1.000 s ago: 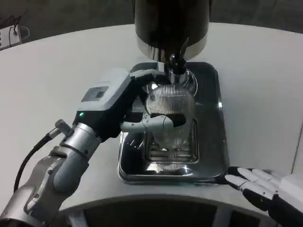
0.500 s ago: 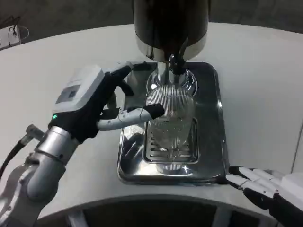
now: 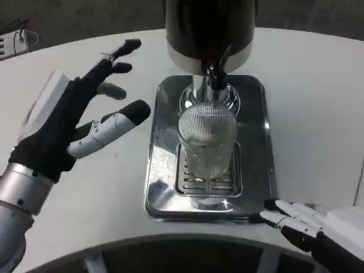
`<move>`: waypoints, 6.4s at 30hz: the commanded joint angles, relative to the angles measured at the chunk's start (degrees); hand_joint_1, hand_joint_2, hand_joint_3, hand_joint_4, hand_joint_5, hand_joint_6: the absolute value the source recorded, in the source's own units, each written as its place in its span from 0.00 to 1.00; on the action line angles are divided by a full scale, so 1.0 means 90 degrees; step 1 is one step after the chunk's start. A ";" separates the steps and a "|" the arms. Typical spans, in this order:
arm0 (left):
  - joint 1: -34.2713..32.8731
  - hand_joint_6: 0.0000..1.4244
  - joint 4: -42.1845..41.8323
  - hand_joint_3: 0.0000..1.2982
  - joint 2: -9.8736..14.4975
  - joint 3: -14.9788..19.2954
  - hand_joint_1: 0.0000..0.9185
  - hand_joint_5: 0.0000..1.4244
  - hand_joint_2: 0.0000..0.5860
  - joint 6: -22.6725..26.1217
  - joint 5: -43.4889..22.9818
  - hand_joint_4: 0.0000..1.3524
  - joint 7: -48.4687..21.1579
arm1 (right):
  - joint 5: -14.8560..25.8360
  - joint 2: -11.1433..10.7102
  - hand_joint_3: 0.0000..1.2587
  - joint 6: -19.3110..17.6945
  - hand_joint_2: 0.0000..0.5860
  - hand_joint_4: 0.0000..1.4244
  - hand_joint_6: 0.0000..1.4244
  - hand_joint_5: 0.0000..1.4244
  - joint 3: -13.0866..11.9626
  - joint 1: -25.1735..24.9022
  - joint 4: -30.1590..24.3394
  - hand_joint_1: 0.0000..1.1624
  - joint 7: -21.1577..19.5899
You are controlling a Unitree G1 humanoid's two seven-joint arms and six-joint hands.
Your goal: Grasp the cup under the faucet to collect the drink, then remove the cup.
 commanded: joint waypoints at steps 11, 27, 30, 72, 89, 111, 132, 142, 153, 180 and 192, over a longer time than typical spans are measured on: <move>0.0105 0.14 -0.1839 0.03 -0.0728 -0.0243 0.00 0.07 0.10 0.1716 -0.1048 0.00 -0.0751 | -0.0125 0.0190 0.09 -0.0168 0.88 0.00 0.00 0.02 0.0068 0.0085 -0.0094 0.36 -0.0059; -0.0804 0.12 -0.2299 0.03 -0.1087 -0.0831 0.00 0.07 0.09 0.2842 -0.0605 0.00 -0.0917 | 0.0024 0.0339 0.09 -0.0388 0.88 0.01 0.00 0.02 -0.0125 0.0211 -0.0094 0.36 -0.0067; -0.0969 0.12 -0.2267 0.03 -0.1095 -0.0878 0.00 0.07 0.09 0.2987 -0.0539 0.00 -0.0954 | 0.0027 0.0351 0.09 -0.0383 0.88 0.01 0.00 0.02 -0.0130 0.0216 -0.0094 0.36 -0.0062; -0.2046 0.10 -0.1542 0.03 -0.0515 -0.2158 0.00 0.05 0.07 0.3493 0.1057 0.00 -0.2176 | 0.1002 0.0497 0.10 0.0266 0.83 0.02 0.02 0.06 -0.0500 0.0601 -0.0094 0.36 -0.0646; -0.2240 0.10 -0.1217 0.03 -0.0532 -0.2011 0.00 0.04 0.04 0.3281 0.1167 0.00 -0.2285 | 0.1517 0.0935 0.00 0.1451 0.46 0.05 0.10 0.14 0.0177 0.0621 0.0317 0.56 -0.2270; -0.2374 0.10 -0.1384 0.04 -0.0303 -0.1897 0.00 0.04 0.01 0.3231 0.1262 0.00 -0.2482 | 0.1498 0.1088 0.00 0.0647 0.39 0.07 0.10 0.14 0.1391 0.0134 0.2080 0.64 -0.4063; -0.2721 0.10 -0.1168 0.05 -0.0077 -0.1893 0.00 0.04 0.00 0.3023 0.1230 0.00 -0.2825 | 0.0892 0.1371 0.00 0.0654 0.39 0.06 0.08 0.12 0.2218 -0.0666 0.2899 0.65 -0.5227; -0.2748 0.10 -0.1247 0.05 0.0056 -0.1832 0.00 0.04 0.00 0.3017 0.1249 0.00 -0.2893 | 0.0761 0.1601 0.00 0.0901 0.39 0.05 0.06 0.11 0.2484 -0.1258 0.3234 0.65 -0.5497; -0.2896 0.10 -0.1238 0.05 0.0202 -0.1895 0.00 0.04 0.00 0.2993 0.1314 0.00 -0.3044 | 0.0715 0.1743 0.00 0.1097 0.39 0.04 0.05 0.09 0.2636 -0.1771 0.3528 0.65 -0.5564; -0.3113 0.10 -0.1189 0.05 0.0227 -0.1777 0.00 0.04 0.00 0.2902 0.1399 0.00 -0.3177 | 0.0724 0.1891 0.00 0.1168 0.40 0.03 0.04 0.09 0.2889 -0.2655 0.4308 0.65 -0.5802; -0.2744 0.11 -0.1409 0.05 -0.0055 -0.1148 0.00 0.04 0.00 0.2685 0.1104 0.00 -0.2562 | 0.0726 0.1920 0.00 0.1154 0.41 0.03 0.04 0.09 0.2910 -0.2704 0.4340 0.64 -0.5859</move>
